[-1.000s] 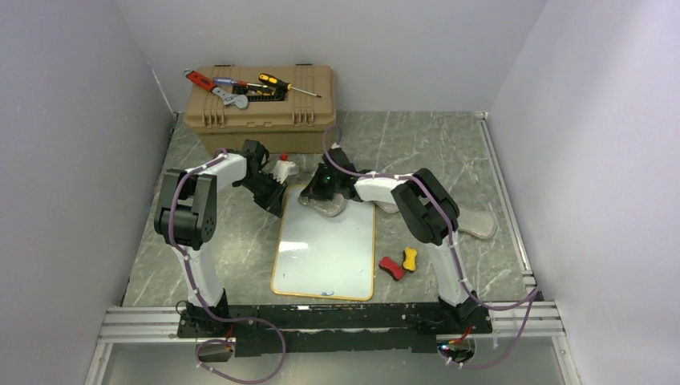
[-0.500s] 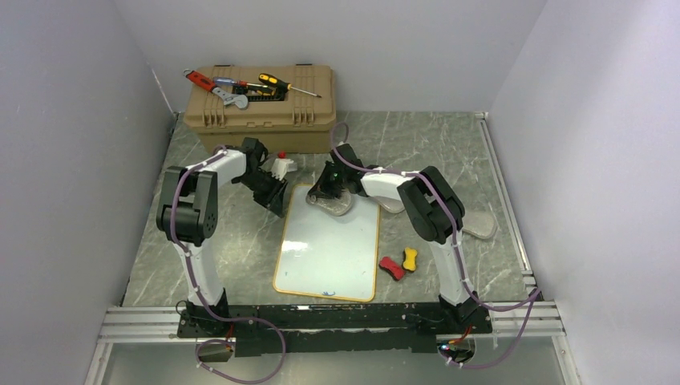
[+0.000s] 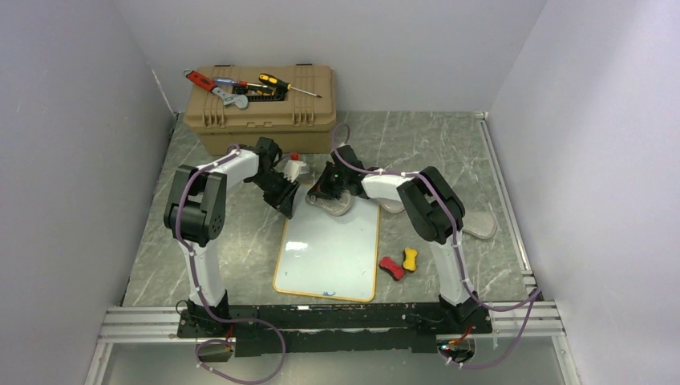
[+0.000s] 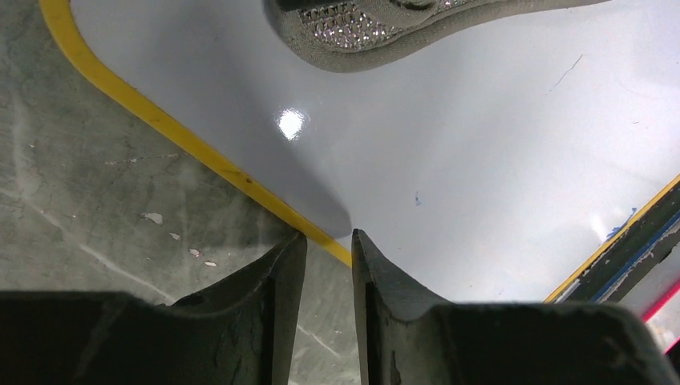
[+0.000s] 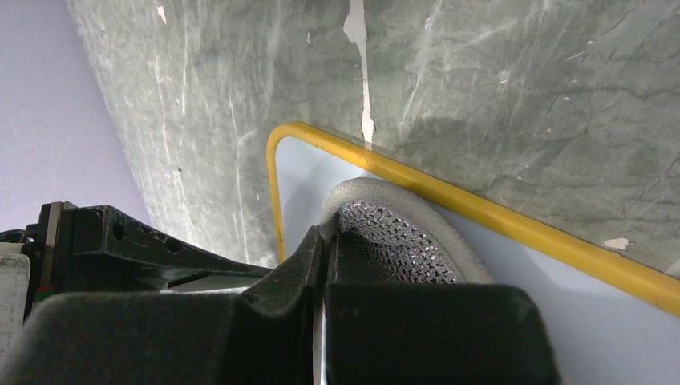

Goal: Erase the whiteboard
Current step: Erase the whiteboard at the center of the board.

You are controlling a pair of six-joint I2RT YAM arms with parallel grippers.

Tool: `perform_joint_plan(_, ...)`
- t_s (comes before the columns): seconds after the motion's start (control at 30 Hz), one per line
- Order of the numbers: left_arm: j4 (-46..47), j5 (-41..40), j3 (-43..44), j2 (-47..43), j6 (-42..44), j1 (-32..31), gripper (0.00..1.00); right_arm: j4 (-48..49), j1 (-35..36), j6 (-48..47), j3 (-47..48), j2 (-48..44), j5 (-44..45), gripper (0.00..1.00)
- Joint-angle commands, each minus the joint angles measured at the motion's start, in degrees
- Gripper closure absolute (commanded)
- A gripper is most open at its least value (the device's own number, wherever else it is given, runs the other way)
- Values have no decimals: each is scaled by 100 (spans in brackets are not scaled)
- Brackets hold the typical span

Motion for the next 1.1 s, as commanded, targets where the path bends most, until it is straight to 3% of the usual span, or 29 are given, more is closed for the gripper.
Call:
perform_joint_plan(0.0, 342, -770, -270, 392, 114, -231, 65, -550, 157, -16, -382, 405, 213, 100)
perform_joint_plan(0.2, 900, -1998, -726, 433, 340, -421, 79, -488, -20, 26, -409, 267, 183, 100)
perform_joint_plan(0.53, 878, -2134, -697, 465, 385, -499, 84, -581, 103, 420, 796, 1096, -267, 100)
perform_joint_plan(0.87, 929, -2065, -819, 372, 455, -499, 85, -696, -949, -338, -1302, -318, 429, 100)
perform_joint_plan(1.07, 907, -2063, -790, 386, 451, -499, 85, -613, -879, -259, -1316, -137, 312, 100)
